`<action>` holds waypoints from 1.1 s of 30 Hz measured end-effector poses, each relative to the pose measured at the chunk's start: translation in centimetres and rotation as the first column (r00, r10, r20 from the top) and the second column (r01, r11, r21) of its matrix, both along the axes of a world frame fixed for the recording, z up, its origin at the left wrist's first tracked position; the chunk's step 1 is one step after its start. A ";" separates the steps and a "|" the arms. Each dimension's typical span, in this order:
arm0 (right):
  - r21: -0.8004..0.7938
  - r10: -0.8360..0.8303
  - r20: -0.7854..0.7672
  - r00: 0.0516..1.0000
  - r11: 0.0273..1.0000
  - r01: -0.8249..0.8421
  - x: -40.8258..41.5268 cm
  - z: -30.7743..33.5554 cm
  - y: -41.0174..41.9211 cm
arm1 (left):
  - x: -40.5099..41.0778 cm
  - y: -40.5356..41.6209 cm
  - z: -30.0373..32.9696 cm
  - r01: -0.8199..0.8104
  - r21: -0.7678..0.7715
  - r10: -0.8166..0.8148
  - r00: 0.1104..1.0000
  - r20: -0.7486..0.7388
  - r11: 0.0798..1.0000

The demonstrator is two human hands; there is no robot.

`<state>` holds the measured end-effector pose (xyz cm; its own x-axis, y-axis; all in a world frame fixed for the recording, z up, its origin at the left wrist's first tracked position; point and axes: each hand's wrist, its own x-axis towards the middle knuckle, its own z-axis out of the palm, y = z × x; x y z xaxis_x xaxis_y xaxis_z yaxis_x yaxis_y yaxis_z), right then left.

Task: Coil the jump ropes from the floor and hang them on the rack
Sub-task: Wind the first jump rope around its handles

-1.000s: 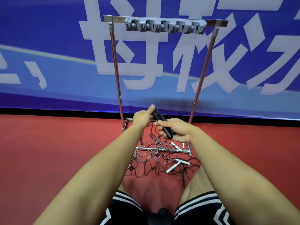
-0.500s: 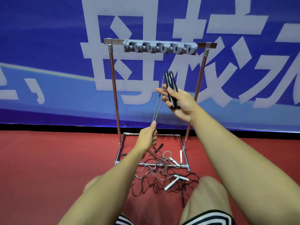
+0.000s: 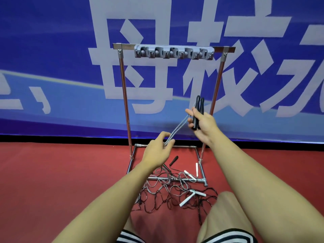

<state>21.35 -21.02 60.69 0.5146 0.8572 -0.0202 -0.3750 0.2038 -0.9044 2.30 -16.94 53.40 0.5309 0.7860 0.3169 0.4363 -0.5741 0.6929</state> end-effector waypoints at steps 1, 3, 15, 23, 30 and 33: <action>-0.106 -0.011 0.170 0.985 0.994 0.029 0.5 -1.2 0.0 | 0.0 0.0 0.1 0.000 0.091 0.009 0.995 -0.103 0.996; -0.356 0.141 0.589 0.796 0.929 0.098 1.4 -3.9 -0.4 | -0.3 0.5 0.1 0.050 0.333 0.059 0.949 -0.309 0.942; -0.867 0.914 0.405 -0.030 0.373 -0.331 -3.0 -7.3 -6.5 | -2.3 3.6 1.3 0.534 -0.048 -0.497 0.744 -0.447 0.844; -0.934 0.969 0.247 -0.013 0.235 -0.269 -2.4 -8.9 -6.6 | -2.5 4.0 -1.1 0.504 -0.344 -0.609 0.634 -0.477 0.793; -0.783 0.992 0.050 0.114 0.110 -0.612 -1.7 -11.9 -6.6 | -1.5 3.5 -4.2 0.453 -0.422 -0.607 0.694 -0.387 0.786; -0.477 0.939 -0.026 0.344 0.290 -0.830 -1.4 -12.1 -6.9 | -1.2 2.7 -6.7 0.423 -0.600 -0.533 0.846 -0.007 0.679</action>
